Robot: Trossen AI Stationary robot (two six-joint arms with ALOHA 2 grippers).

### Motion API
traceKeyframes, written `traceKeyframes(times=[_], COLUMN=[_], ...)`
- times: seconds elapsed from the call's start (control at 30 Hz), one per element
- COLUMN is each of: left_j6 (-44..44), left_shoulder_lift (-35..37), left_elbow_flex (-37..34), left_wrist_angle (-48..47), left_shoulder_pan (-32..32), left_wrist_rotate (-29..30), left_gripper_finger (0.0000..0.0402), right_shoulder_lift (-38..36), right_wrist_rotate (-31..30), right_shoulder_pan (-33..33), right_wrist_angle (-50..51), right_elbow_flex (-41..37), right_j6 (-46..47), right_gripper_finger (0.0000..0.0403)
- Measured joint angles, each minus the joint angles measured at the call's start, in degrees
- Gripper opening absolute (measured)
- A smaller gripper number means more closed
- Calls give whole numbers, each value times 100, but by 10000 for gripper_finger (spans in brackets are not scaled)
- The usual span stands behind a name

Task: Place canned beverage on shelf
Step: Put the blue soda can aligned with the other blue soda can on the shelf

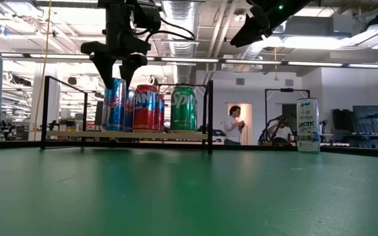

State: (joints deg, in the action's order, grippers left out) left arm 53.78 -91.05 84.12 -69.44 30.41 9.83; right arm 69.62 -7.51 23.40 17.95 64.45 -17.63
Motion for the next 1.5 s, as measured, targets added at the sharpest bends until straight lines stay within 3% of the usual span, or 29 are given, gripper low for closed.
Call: traceKeyframes(times=[0.27,1.0,1.5], left_j6=[-24,-105,-188], left_shoulder_lift=[0,10,551], left_elbow_flex=[0,2,2], left_wrist_angle=[-14,-18,40], left_shoulder_pan=[2,7,4], left_wrist_rotate=[310,161,289], left_gripper_finger=[287,286,286], right_shoulder_lift=[0,-2,-2], right_wrist_rotate=[-2,-2,-2], right_shoulder_pan=[0,0,0], right_wrist_angle=[0,3,0], right_elbow_flex=[0,0,0], right_j6=[2,17,13], right_gripper_finger=[378,378,378])
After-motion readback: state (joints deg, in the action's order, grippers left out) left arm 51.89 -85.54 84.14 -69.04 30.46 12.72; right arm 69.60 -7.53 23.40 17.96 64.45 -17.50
